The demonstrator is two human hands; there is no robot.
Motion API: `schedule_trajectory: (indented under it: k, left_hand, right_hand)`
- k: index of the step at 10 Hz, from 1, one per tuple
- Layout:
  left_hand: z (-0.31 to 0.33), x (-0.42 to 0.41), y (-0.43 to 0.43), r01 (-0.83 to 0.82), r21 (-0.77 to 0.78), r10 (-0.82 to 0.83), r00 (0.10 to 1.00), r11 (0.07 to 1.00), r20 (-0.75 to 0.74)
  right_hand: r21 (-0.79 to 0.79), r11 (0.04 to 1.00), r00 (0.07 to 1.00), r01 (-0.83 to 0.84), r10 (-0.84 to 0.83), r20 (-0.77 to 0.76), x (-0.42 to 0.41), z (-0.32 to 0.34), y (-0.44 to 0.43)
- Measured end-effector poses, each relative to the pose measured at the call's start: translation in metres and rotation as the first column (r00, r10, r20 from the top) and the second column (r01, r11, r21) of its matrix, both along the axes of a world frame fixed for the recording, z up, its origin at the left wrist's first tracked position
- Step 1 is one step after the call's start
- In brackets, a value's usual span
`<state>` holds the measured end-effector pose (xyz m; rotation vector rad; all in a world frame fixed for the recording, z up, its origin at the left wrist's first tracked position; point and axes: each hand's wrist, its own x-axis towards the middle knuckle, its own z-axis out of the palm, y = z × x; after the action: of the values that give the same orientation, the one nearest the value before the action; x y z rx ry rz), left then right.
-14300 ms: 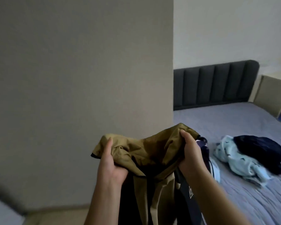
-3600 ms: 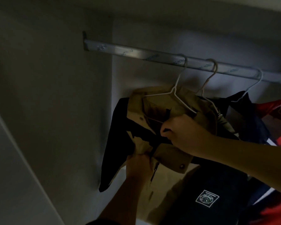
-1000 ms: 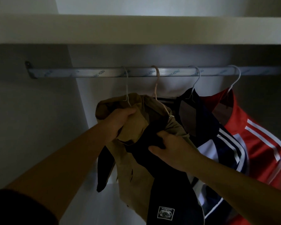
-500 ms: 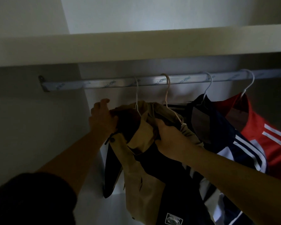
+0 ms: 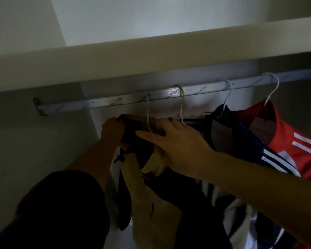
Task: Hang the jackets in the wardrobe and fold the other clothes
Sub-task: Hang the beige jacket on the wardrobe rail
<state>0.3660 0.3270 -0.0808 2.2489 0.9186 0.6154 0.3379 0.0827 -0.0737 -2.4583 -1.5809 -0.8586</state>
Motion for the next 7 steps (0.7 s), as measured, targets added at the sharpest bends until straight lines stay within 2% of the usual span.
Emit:
schedule_trajectory:
  k: [1, 2, 3, 4, 5, 6, 7]
  left_hand:
    - [0.007, -0.005, 0.001, 0.051, -0.128, -0.047, 0.998, 0.99, 0.037]
    - [0.01, -0.002, 0.01, -0.008, -0.207, 0.008, 1.0, 0.978, -0.002]
    - [0.012, 0.001, 0.009, 0.017, -0.301, -0.014, 1.0, 0.953, 0.011]
    - [0.008, 0.007, 0.005, 0.039, -0.332, -0.037, 0.999, 0.943, 0.011]
    - [0.007, 0.008, -0.001, 0.041, -0.548, 0.039, 0.99, 0.835, 0.133]
    - [0.009, 0.0, -0.016, 0.08, -0.732, 0.278, 0.893, 0.676, 0.355]
    - [-0.002, -0.006, -0.019, 0.098, -0.662, 0.158, 0.936, 0.743, 0.316]
  right_hand:
    - [-0.248, 0.967, 0.995, 0.05, -0.028, 0.092, 0.01, 0.017, 0.011]
    - [-0.31, 0.95, 0.985, 0.031, 0.023, 0.17, 0.012, 0.03, -0.007]
    - [-0.26, 0.965, 0.997, -0.026, 0.043, 0.061, 0.005, 0.038, -0.022]
    - [-0.233, 0.973, 0.998, -0.005, -0.01, -0.061, 0.004, 0.039, -0.018]
    - [-0.211, 0.977, 0.974, -0.031, -0.018, -0.225, 0.006, 0.035, -0.014]
    - [-0.216, 0.975, 0.941, -0.047, -0.03, -0.337, 0.006, 0.02, -0.015]
    - [-0.169, 0.985, 0.934, -0.028, -0.035, -0.355, 0.006, 0.008, -0.013]
